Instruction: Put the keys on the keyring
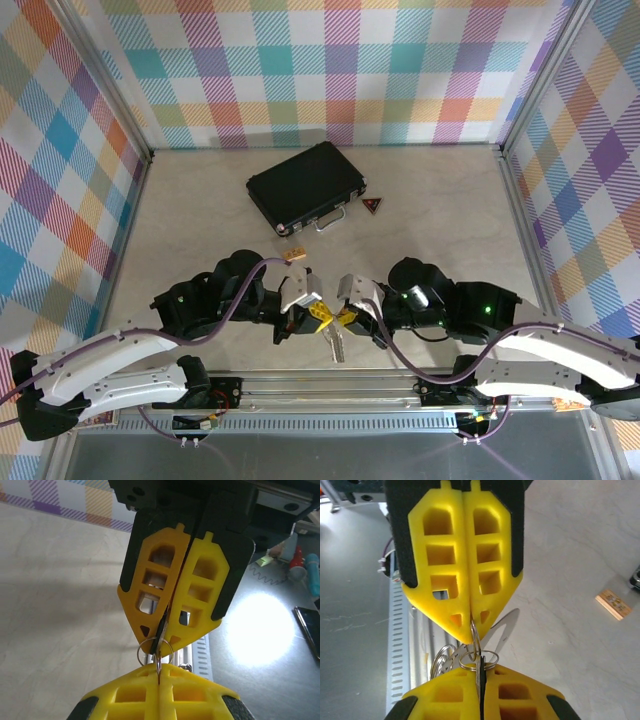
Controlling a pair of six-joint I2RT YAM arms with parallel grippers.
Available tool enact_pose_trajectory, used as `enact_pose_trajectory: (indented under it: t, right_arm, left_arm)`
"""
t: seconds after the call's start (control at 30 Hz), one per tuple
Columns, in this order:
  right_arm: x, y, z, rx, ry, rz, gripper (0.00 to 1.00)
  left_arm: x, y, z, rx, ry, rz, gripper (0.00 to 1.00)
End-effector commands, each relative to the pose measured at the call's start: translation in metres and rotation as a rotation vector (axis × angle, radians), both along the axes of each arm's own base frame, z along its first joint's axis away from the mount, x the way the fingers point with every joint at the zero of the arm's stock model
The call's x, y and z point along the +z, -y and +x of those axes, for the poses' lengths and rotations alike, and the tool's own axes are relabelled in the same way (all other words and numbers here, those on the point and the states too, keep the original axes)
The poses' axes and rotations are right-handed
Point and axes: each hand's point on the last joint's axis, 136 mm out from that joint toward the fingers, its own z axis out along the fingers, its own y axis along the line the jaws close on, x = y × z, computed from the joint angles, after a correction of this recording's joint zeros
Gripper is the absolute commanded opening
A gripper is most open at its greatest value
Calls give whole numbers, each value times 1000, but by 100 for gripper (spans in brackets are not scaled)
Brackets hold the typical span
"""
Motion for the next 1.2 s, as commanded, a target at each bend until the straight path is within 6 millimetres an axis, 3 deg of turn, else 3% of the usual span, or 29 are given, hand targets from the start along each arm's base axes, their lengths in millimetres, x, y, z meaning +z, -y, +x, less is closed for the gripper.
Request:
enact_pose_trajectory:
  t: [0.0, 0.17, 0.3, 0.53, 0.77, 1.17]
  right_arm:
    - [52, -17, 10, -16, 99, 149, 0]
    - [51, -20, 21, -59, 116, 94, 0]
    - [46, -25, 31, -92, 120, 42, 0]
    - [43, -30, 56, -162, 85, -7, 0]
    - [34, -40, 87, -222, 8, -62, 0]
    - [6, -49, 154, -370, -142, -120, 0]
  left_arm:
    - [-13, 3, 16, 69, 31, 6, 6]
    - [-4, -1, 26, 151, 54, -67, 41]
    - [3, -16, 31, 232, 77, -136, 54]
    - [9, -42, 37, 343, 117, -191, 68]
    - [5, -52, 50, 442, 113, -195, 99]
    - [-24, -63, 71, 585, 107, -142, 100]
